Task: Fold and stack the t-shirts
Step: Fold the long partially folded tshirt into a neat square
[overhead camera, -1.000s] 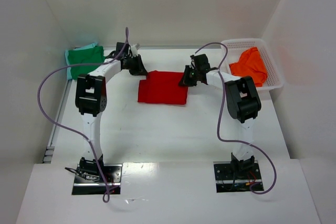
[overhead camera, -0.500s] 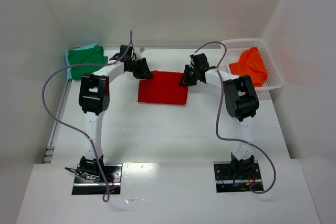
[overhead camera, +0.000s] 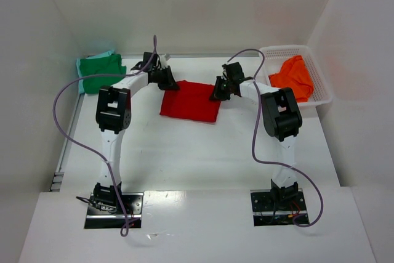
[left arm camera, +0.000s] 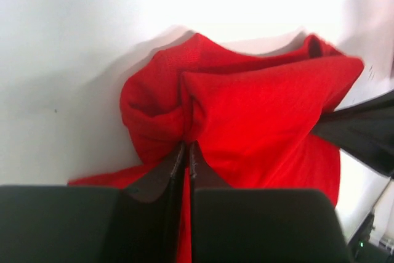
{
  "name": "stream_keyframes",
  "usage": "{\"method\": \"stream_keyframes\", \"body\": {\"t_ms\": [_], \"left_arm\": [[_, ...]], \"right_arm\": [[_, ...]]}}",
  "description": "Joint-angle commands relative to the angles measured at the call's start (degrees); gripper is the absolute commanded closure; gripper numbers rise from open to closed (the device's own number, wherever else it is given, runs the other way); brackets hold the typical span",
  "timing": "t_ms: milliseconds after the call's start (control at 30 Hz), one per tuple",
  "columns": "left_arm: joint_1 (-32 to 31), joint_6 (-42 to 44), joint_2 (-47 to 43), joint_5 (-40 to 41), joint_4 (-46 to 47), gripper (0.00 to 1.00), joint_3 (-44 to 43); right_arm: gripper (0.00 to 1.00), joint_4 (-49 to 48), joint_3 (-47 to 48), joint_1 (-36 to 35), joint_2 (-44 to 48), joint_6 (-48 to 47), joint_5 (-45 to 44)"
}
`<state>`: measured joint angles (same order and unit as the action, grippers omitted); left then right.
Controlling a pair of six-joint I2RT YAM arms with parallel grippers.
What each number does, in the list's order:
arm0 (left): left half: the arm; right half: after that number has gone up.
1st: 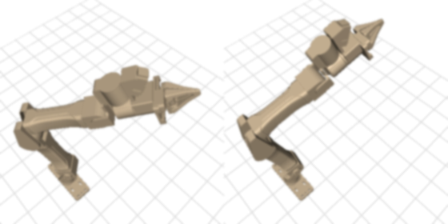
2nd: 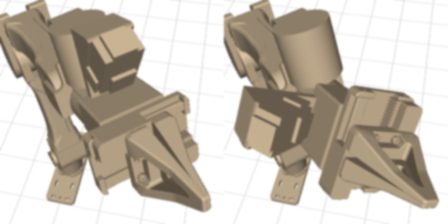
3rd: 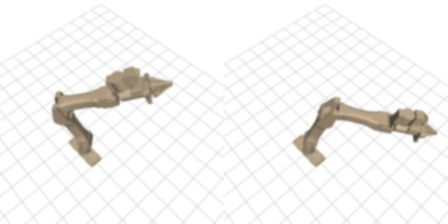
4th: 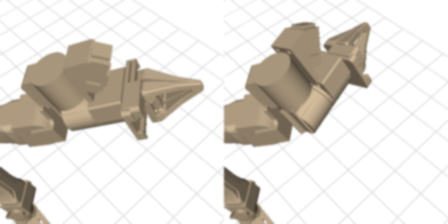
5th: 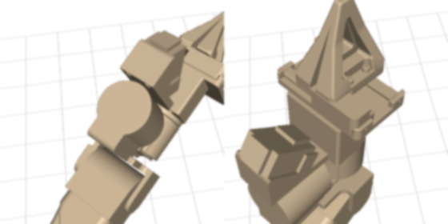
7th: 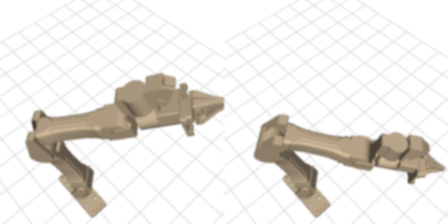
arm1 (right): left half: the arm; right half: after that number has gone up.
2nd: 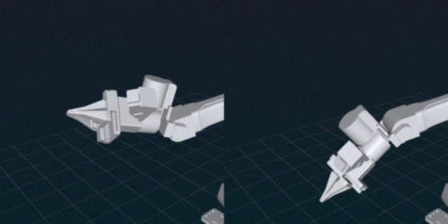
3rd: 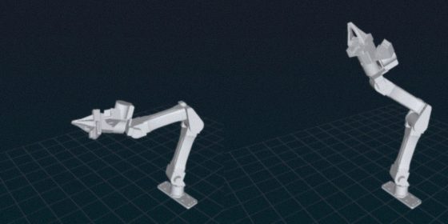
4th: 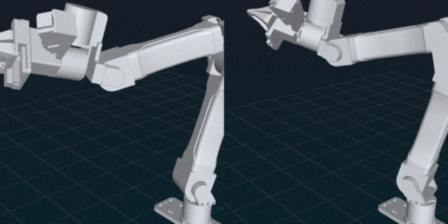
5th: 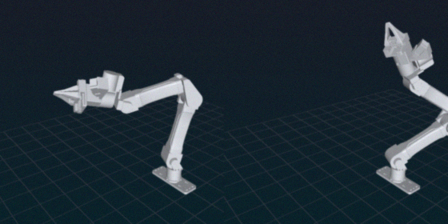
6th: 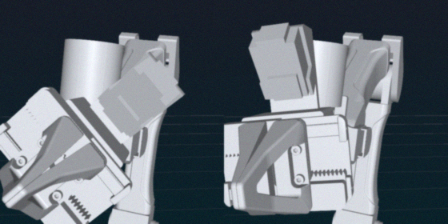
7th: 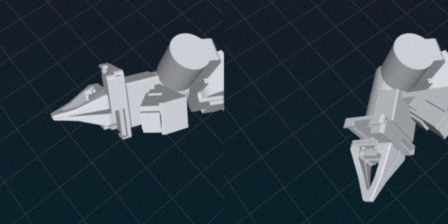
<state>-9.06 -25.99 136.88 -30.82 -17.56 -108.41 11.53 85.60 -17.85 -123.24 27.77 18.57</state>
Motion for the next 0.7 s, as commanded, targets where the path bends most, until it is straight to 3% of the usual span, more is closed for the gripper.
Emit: {"method": "stream_keyframes", "body": {"t_ms": [0,67,133,200,300,367,667], "left_arm": [[-0.08,-1.69,1.17,2.67,3.59,0.92,-4.16],[-0.08,-1.69,1.73,3.19,2.36,0.92,-5.47],[-0.08,-1.69,1.73,2.7,1.07,0.84,-6.11],[-0.08,-0.5,-0.72,2.7,1.04,0.67,-4.62],[0.41,0.73,-5.74,3.22,0.47,0.32,-1.61],[1.01,2.39,-8.29,3.84,-0.06,0.21,1.19],[1.06,8.77,-14.38,4.98,-5.02,0.13,11.4]], "right_arm": [[0.83,0.86,0.71,0.18,-1.04,-1.49,-0.11],[0.83,0.86,0.21,0.18,-0.54,-1.49,-0.11],[0.83,1.36,0.18,0.18,-0.51,-1.49,-0.11],[0.83,1.39,0.18,0.18,-0.01,-1.49,-0.11],[0.83,1.39,0.18,0.18,0.81,-1.49,-0.11],[0.83,1.39,0.66,0.18,1.42,-1.98,-0.64],[0.81,2.62,-1.86,0.18,5.84,-2.64,-3.98]]}}
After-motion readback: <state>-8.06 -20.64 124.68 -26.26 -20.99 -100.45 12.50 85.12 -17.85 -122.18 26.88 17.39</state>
